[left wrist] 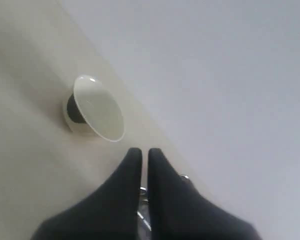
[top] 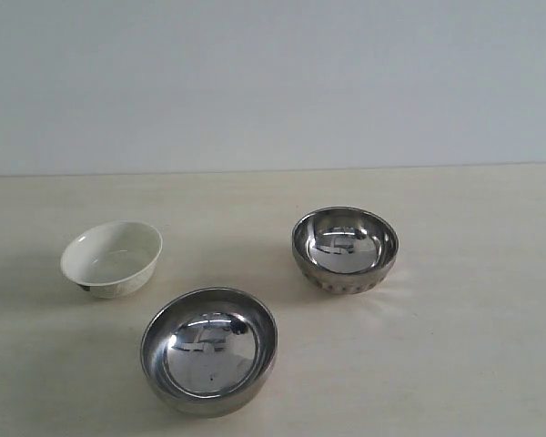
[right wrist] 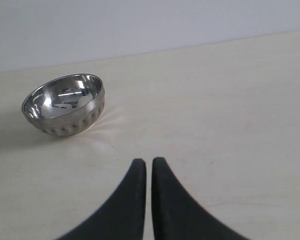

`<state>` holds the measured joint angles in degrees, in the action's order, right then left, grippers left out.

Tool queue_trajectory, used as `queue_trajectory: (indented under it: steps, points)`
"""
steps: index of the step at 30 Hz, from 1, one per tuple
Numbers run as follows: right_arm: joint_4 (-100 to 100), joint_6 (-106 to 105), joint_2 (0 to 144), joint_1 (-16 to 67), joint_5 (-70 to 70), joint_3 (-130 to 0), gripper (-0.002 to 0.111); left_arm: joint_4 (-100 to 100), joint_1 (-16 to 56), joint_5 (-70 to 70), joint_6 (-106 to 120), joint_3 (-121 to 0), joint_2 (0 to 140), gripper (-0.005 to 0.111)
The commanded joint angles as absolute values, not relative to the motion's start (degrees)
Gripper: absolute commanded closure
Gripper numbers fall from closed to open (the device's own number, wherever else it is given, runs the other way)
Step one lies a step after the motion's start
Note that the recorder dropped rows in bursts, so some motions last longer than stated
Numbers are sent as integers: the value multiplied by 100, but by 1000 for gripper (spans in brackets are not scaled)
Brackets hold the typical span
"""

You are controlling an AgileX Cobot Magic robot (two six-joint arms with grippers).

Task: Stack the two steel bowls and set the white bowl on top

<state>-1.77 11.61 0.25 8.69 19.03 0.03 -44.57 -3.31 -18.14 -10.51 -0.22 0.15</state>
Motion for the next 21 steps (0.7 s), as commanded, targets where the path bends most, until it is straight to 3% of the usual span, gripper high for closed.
queue_trajectory:
  steps: [1,6,11,21]
  points:
    - [-210,1158,0,853,1848,0,108,-4759,-344,-1198,-1095,0,0,103]
    - [-210,1158,0,853,1848,0,108,-5026,-344,-870,-1050,-29,0,103]
    - [-210,1158,0,853,1848,0,108,-5365,-344,-938,0,-894,62,103]
    - [-210,1158,0,853,1848,0,108,-5922,-344,-3382,2082,-3531,2928,103]
